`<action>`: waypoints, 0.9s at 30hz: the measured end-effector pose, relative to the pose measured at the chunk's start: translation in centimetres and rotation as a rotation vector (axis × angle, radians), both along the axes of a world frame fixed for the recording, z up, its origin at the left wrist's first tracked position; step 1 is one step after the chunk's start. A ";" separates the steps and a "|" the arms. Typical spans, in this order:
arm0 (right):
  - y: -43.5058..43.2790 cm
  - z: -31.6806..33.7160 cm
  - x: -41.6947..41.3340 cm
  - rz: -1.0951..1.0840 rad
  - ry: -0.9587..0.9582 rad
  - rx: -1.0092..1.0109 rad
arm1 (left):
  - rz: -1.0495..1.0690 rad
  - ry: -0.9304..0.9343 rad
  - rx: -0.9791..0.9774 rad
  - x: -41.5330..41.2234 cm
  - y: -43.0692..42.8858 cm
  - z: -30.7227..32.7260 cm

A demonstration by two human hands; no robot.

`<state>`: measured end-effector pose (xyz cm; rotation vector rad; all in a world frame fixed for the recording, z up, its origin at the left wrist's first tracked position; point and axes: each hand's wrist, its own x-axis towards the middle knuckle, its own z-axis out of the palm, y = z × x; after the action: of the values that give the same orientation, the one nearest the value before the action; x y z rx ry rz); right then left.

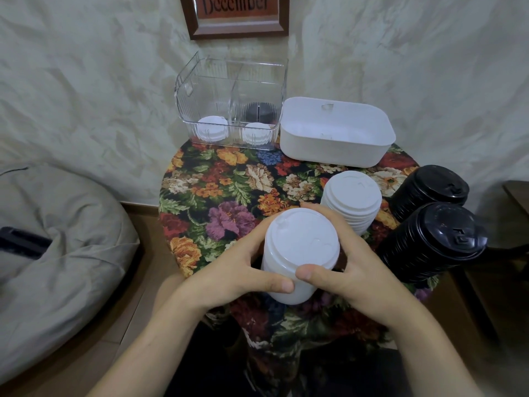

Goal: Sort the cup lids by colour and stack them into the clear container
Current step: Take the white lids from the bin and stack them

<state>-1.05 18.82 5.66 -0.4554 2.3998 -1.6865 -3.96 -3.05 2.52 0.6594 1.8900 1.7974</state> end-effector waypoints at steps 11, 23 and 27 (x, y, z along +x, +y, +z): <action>-0.4 -0.7 0.8 -0.076 0.009 0.026 | 0.055 0.060 -0.014 0.7 0.4 -0.3; -1.3 -0.6 1.8 -0.154 0.024 -0.001 | -0.076 0.008 0.023 0.6 -0.2 0.6; -1.2 -0.5 1.6 -0.143 0.007 -0.027 | -0.051 -0.090 0.143 0.1 -0.2 1.0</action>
<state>0.57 17.65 5.19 -0.3003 2.4709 -1.7794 -3.82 -3.27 3.52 0.6577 1.6841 1.9098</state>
